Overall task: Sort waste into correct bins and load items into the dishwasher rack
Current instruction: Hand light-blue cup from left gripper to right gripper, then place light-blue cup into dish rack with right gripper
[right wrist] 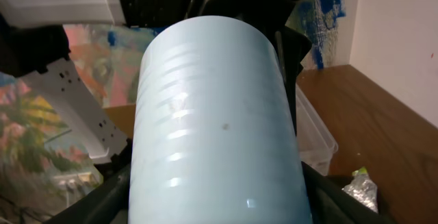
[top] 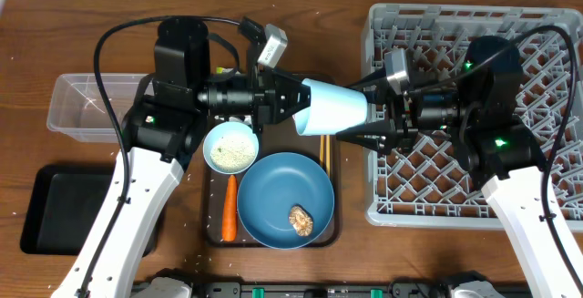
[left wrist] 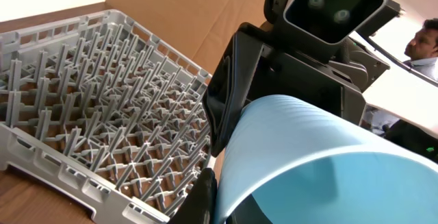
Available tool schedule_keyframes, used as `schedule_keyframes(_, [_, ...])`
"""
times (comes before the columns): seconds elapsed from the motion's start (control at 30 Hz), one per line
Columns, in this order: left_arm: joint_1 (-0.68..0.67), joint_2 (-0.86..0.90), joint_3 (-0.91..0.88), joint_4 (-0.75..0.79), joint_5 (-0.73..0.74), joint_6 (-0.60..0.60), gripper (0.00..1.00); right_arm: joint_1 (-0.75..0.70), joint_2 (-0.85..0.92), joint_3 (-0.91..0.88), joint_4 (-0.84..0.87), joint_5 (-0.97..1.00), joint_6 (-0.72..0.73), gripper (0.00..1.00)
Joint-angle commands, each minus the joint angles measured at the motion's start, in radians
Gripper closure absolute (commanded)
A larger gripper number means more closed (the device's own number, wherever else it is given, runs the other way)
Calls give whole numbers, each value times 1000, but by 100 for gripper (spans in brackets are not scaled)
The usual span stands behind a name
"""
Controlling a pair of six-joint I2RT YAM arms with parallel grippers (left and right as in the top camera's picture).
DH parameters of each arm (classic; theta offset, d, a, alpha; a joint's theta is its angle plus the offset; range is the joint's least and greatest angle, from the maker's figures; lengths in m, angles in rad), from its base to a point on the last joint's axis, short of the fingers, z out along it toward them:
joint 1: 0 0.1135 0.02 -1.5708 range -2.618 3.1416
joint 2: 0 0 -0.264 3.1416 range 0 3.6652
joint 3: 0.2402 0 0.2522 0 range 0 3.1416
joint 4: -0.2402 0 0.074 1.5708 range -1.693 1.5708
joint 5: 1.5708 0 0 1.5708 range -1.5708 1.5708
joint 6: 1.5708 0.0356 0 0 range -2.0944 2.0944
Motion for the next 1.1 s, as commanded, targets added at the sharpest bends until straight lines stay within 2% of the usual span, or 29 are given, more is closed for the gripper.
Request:
schedule_keyframes(0.0, [3, -14, 17, 5, 6, -10, 91, 20, 0, 12, 2, -24, 23, 43])
schedule_keyframes(0.03, [3, -14, 17, 5, 4, -10, 83, 18, 0, 12, 2, -23, 29, 43])
schedule_keyframes(0.1, [10, -14, 17, 5, -6, -9, 58, 5, -3, 12, 2, -11, 52, 46])
schedule_keyframes(0.13, [15, -14, 17, 5, -20, -9, 50, -6, -7, 12, 2, 0, 74, 47])
schedule_keyframes(0.23, [46, -14, 16, -5, -91, -9, 41, -62, -23, 12, 1, 18, 130, 50])
schedule_keyframes(0.33, [95, -14, 16, -43, -182, -9, 32, -155, -42, 12, -18, 26, 192, 48])
schedule_keyframes(0.5, [180, -14, 16, -130, -212, -9, 30, -356, -61, 12, -189, 172, 251, 50])
schedule_keyframes(0.67, [217, -14, 16, -186, -214, -8, 30, -537, -63, 12, -422, 545, 278, 48])
schedule_keyframes(0.87, [216, -14, 16, -225, -271, -5, 30, -650, -63, 14, -616, 1035, 475, 46])
schedule_keyframes(1.07, [216, -14, 16, -271, -327, 12, 30, -683, -59, 14, -665, 1234, 548, 47])
